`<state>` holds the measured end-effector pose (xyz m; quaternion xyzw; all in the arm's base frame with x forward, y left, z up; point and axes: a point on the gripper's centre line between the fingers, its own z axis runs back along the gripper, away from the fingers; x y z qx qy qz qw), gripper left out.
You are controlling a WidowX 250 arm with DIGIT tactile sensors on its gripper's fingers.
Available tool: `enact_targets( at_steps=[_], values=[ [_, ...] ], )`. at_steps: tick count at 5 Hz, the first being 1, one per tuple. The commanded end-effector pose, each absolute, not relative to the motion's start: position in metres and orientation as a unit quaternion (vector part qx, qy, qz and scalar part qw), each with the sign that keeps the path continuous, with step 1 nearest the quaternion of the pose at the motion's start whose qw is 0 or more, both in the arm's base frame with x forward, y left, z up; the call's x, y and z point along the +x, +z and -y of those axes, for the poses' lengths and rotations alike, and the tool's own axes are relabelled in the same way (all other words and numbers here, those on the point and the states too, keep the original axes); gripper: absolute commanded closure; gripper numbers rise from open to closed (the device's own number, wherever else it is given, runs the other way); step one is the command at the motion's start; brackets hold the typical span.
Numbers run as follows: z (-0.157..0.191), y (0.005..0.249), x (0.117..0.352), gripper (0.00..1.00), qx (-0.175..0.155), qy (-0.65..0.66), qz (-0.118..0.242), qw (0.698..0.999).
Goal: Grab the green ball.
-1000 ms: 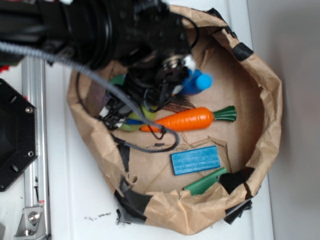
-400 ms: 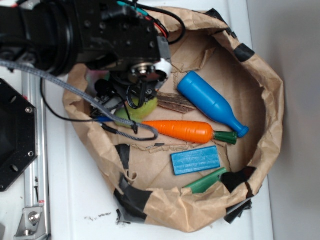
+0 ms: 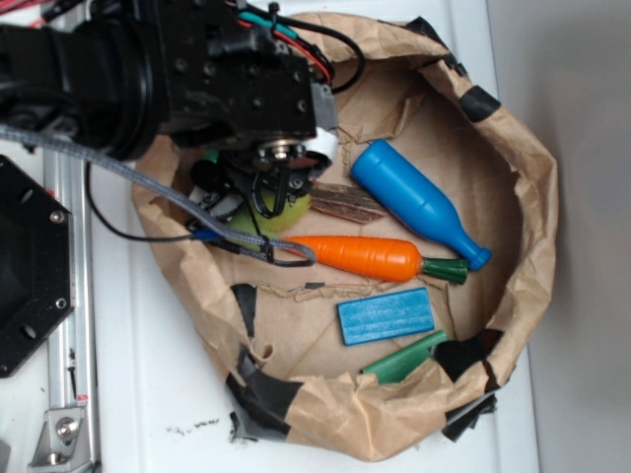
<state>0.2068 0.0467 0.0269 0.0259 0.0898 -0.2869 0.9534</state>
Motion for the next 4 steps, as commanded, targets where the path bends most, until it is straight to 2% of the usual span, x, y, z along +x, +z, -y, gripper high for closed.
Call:
enact_targets(
  at_steps=[1,2,3,4],
  values=[
    [-0.032,0.088,0.216,1.00,0.014,-0.219,-0.071,0.973],
    [-0.003,0.139,0.212,0.95,0.032,-0.095,0.029,0.995],
    [0.009,0.196,0.229,1.00,-0.087,0.032,0.046,0.995],
    [0.007,0.207,0.246,1.00,-0.167,0.012,-0.006,0.986]
  ],
)
